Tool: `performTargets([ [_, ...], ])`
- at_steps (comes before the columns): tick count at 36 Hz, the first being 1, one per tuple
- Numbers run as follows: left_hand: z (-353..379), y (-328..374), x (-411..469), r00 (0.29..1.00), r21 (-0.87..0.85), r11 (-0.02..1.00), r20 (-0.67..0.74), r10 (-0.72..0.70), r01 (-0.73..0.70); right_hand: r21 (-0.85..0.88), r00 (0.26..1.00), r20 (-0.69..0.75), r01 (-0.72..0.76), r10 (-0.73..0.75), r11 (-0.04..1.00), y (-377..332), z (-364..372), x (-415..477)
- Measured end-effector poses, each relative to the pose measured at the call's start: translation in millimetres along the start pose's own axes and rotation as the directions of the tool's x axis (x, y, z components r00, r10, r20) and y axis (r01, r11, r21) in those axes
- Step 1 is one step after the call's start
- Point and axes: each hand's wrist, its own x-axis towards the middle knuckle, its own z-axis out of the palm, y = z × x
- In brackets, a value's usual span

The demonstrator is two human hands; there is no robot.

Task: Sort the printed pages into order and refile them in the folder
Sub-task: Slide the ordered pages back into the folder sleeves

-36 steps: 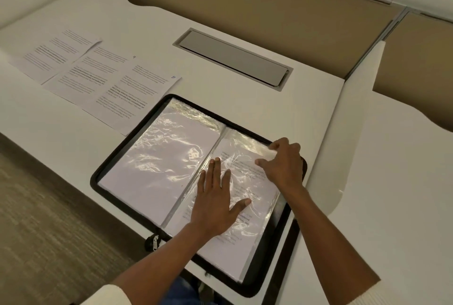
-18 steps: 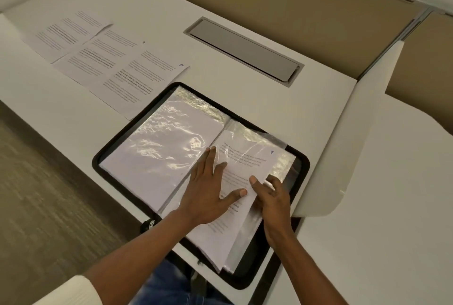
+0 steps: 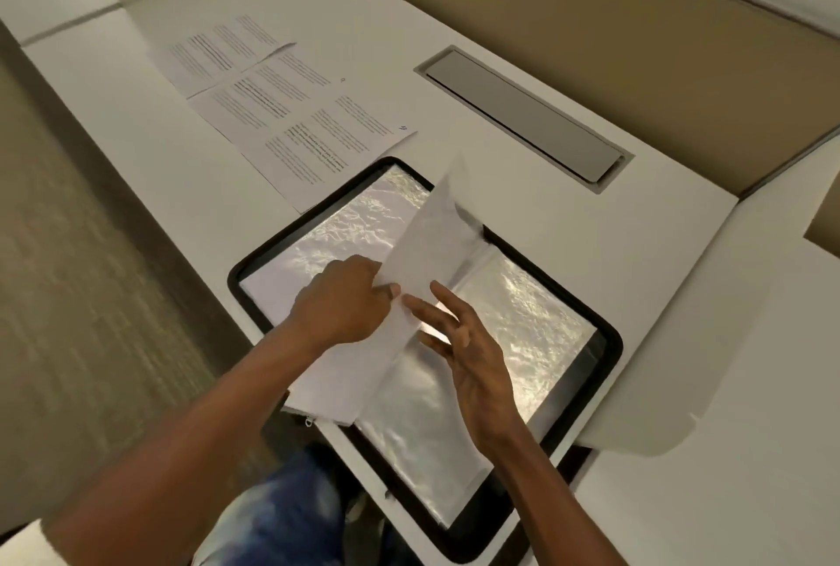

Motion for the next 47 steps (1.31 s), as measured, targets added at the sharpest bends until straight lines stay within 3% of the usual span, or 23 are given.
performTargets([
  [2,-11.0,-12.7,8.2,0.997,0.023,0.999,-0.074,-0.027,0.029,-0.040,1.000,0.029,0.006,-0.005,0.999,-2.9,8.0,6.8],
  [5,-23.3,-28.4,18.6,0.976,0.127,0.989,-0.214,-0.044,0.073,-0.234,0.998,0.050,0.043,-0.032,0.971,2.3,19.8,16.5],
  [8,-31.6,-39.3,31.0,0.934,0.192,0.971,-0.352,-0.067,0.142,-0.444,0.998,0.029,0.060,-0.052,0.894,13.0,33.2,24.9],
  [12,-34.1,-61.0,57.4,0.903,0.222,0.960,-0.425,-0.065,0.173,-0.649,0.994,0.041,0.103,-0.101,0.754,38.7,49.9,39.0],
  [16,-34.8,-80.6,84.1,0.926,0.238,0.957,-0.370,-0.070,0.168,-0.814,0.996,0.059,0.085,-0.063,0.575,64.1,62.1,56.5],
  [22,-30.7,-111.1,115.1,0.976,0.211,0.975,-0.219,-0.022,0.069,-0.891,0.999,-0.030,-0.012,-0.032,0.454,79.9,81.2,72.0],
  [28,-26.5,-134.1,136.5,0.967,0.299,0.952,-0.215,0.135,-0.066,-0.947,0.987,-0.074,-0.024,-0.143,0.321,88.3,94.6,88.7],
  [32,-25.5,-148.5,149.3,0.928,0.373,0.906,-0.225,0.297,-0.200,-0.944,0.972,-0.167,-0.109,-0.166,0.311,86.6,103.5,103.0],
  [37,-29.3,-169.8,156.4,0.861,0.529,0.767,-0.126,0.492,-0.362,-0.892,0.929,-0.337,-0.263,-0.153,0.368,88.4,123.8,119.1],
  [42,-39.6,-175.1,163.7,0.847,0.503,0.736,-0.016,0.532,-0.453,-0.848,0.917,-0.387,-0.311,-0.098,0.429,83.3,150.0,137.6],
  [47,-65.6,-169.3,172.1,0.892,0.336,0.842,-0.011,0.451,-0.422,-0.783,0.933,-0.359,-0.282,-0.033,0.554,66.3,165.7,161.1],
])
